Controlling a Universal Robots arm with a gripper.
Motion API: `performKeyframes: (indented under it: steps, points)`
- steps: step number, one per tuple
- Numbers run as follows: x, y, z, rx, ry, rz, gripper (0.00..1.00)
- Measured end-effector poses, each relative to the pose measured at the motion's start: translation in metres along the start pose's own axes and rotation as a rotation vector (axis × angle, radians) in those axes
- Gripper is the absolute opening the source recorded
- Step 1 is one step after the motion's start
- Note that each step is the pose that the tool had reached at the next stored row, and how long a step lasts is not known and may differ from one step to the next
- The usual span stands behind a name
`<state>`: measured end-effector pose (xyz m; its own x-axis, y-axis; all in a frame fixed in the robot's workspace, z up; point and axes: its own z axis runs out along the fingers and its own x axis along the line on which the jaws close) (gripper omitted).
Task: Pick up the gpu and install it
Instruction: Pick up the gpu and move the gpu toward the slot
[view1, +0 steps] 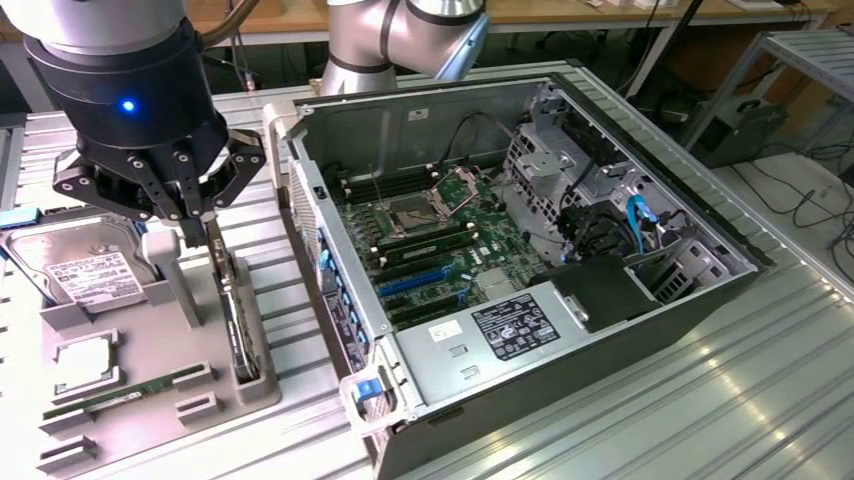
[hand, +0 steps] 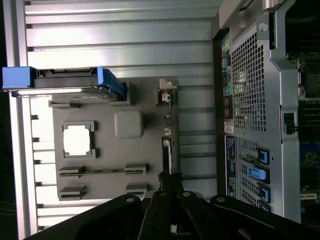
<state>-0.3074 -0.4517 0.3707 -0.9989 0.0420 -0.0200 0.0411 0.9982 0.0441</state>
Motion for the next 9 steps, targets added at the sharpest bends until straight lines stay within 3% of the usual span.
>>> performKeyframes:
  steps: [2, 4, 7, 9]
  points:
    - [0.0, 0.0, 0.0, 0.0001, 0.0, 0.0, 0.11]
    - [0.0, 0.0, 0.0, 0.0, 0.0, 0.0, 0.24]
    - [0.0, 0.0, 0.0, 0.0, 0.0, 0.0, 0.3]
    - [0.0, 0.0, 0.0, 0.0, 0.0, 0.0, 0.42]
